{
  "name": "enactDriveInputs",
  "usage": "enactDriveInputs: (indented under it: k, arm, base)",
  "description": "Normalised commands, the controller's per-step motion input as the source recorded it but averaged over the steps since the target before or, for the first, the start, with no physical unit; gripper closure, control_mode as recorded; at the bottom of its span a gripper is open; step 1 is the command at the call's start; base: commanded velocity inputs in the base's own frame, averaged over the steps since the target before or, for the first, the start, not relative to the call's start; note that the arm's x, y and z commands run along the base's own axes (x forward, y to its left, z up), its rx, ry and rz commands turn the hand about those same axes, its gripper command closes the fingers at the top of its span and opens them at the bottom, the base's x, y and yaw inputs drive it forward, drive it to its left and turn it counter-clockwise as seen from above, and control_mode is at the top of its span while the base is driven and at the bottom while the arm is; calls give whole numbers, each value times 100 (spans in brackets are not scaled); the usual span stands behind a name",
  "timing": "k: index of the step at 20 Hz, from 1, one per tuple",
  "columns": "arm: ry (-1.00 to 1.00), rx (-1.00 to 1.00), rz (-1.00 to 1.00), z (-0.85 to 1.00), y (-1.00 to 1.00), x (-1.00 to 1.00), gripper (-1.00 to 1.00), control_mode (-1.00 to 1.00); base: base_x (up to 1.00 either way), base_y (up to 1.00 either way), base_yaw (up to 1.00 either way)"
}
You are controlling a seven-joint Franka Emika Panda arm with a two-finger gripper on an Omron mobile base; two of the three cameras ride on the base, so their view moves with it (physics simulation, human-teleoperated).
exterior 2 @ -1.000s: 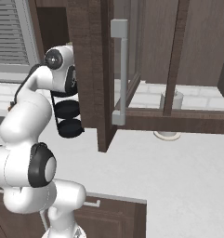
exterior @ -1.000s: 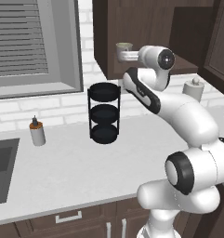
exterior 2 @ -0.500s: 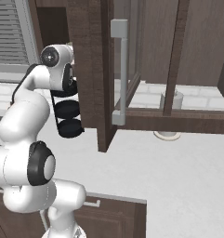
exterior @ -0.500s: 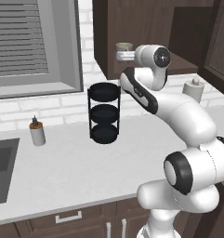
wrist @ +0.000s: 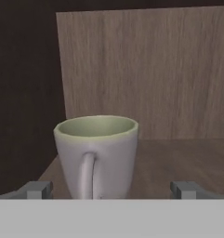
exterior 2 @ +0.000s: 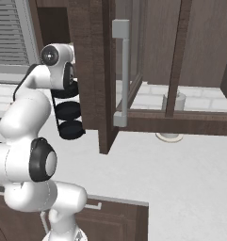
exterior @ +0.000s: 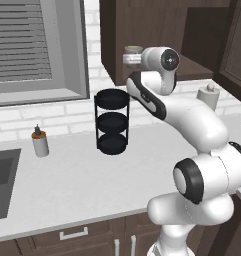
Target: Gather all objects into one cabinet and sort the glasses and bowls to opposite sides.
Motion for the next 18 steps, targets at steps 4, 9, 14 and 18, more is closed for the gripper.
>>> enactDriveInputs:
  k: [4,9,14,18]
  arm:
    - [0,0,0,0,0,10,-100,-100]
    - [0,0,0,0,0,1,-100,-100]
    - [0,0,0,0,0,0,-100,-100]
    - [0,0,0,0,0,6,-100,-100]
  base:
    - [0,0,0]
    - [0,0,0]
    - [0,0,0]
    - [0,0,0]
